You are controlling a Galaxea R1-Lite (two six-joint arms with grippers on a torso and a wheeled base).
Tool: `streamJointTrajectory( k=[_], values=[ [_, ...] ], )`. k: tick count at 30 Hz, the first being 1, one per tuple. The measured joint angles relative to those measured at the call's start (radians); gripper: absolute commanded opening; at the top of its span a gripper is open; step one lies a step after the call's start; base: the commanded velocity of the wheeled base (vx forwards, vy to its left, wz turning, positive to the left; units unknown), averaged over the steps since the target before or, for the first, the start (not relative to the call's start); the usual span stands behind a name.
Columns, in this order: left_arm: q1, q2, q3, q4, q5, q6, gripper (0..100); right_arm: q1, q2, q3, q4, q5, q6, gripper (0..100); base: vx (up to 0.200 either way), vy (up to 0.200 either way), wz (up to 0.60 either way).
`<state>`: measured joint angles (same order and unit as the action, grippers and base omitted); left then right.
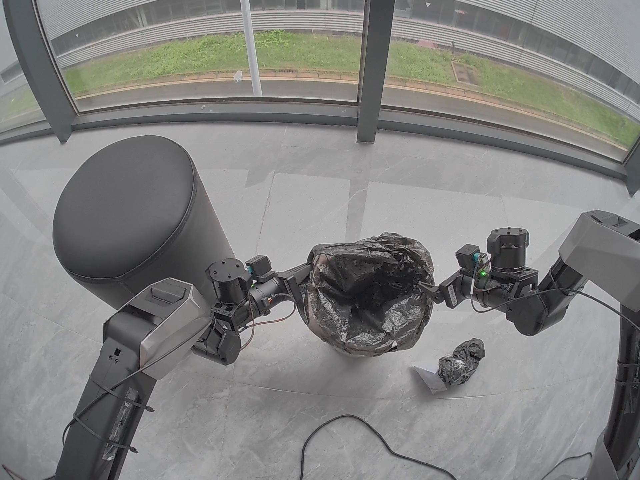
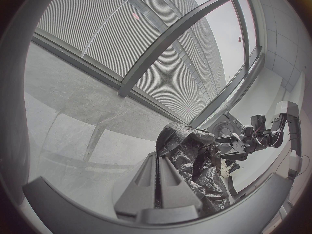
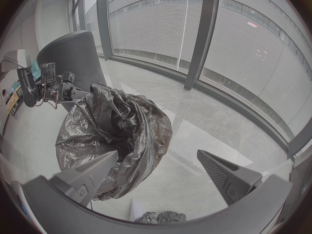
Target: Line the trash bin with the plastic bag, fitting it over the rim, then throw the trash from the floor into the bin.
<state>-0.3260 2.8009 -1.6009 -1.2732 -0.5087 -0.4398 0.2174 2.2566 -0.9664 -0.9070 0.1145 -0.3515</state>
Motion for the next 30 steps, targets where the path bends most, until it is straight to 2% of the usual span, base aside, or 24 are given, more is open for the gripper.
streamJointTrajectory(
  k=[19, 25, 30],
  values=[
    [0.017, -0.002, -0.049, 0.023, -0.003, -0.004, 0, 0.023, -0.001, -0.014, -0.001, -0.004, 0.024, 100, 0.000, 0.000, 0.00],
    [0.017, -0.013, -0.092, 0.047, -0.001, -0.073, 0, 0.038, -0.003, -0.011, -0.001, -0.007, 0.028, 100, 0.000, 0.000, 0.00],
    [0.017, -0.025, -0.107, 0.086, -0.001, -0.080, 0, 0.050, -0.004, -0.011, -0.001, -0.009, 0.039, 100, 0.000, 0.000, 0.00]
  ],
)
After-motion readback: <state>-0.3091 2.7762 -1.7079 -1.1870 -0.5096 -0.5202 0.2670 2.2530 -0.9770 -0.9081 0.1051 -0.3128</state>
